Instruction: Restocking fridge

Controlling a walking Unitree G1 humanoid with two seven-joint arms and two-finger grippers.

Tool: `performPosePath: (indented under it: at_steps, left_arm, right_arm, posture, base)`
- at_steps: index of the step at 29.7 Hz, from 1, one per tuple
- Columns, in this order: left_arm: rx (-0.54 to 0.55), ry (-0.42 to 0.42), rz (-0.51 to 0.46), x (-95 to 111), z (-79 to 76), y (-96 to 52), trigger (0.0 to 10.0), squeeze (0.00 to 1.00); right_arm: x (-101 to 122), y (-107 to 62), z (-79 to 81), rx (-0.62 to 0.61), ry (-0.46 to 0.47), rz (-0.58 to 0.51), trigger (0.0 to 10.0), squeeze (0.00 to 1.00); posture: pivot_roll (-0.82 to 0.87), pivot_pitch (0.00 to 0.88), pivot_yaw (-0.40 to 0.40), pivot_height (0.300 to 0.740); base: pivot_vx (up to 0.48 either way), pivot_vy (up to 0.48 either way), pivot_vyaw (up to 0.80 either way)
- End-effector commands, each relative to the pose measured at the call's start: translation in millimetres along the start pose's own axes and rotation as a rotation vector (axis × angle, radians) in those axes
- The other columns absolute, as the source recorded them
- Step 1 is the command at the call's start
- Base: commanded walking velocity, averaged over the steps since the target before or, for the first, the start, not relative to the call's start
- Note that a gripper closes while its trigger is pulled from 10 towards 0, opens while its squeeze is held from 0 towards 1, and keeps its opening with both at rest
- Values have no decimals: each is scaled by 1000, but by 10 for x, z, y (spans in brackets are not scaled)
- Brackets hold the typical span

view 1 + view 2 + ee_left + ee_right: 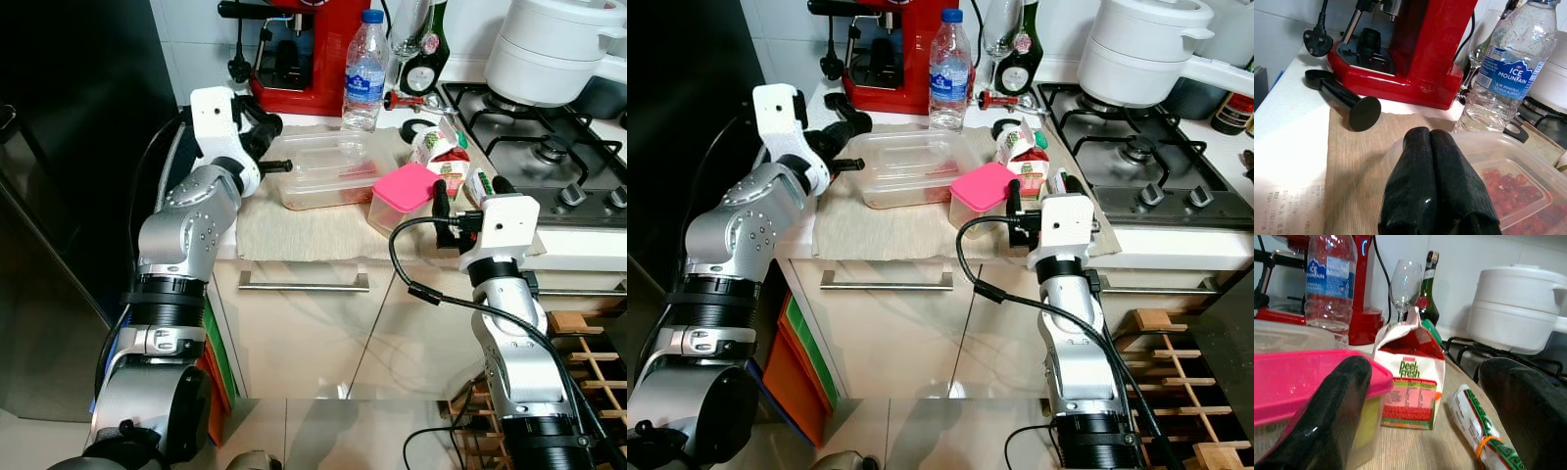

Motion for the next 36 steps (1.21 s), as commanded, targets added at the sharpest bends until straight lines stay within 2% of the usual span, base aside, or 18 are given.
performPosePath:
  at_steps: [1,36]
  left_arm:
    - [-15,13,-17,70,-42,18,3686,0]
    - [-17,13,-18,81,-57,30,3686,0]
  right_arm:
    - [31,36,-30,-12,1,-10,10000,0]
    - [39,48,-45,-14,0,-13,10000,0]
  posture:
    - [130,0,-11,740]
    - [105,0,9,740]
  base:
    - [0,0,0]
    - [0,0,0]
Point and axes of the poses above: a point about 5 cm out from each wrist's last joint towards the gripper, its own y axis pointing out of the wrist towards the gripper, its own x axis along the axis of the wrist's last joint, z = x × y, the point moved 3 cm from there along y, pointing out of the wrist towards the gripper, and after that the axes turned 14 degrees about -y, right-handed, at the moved point
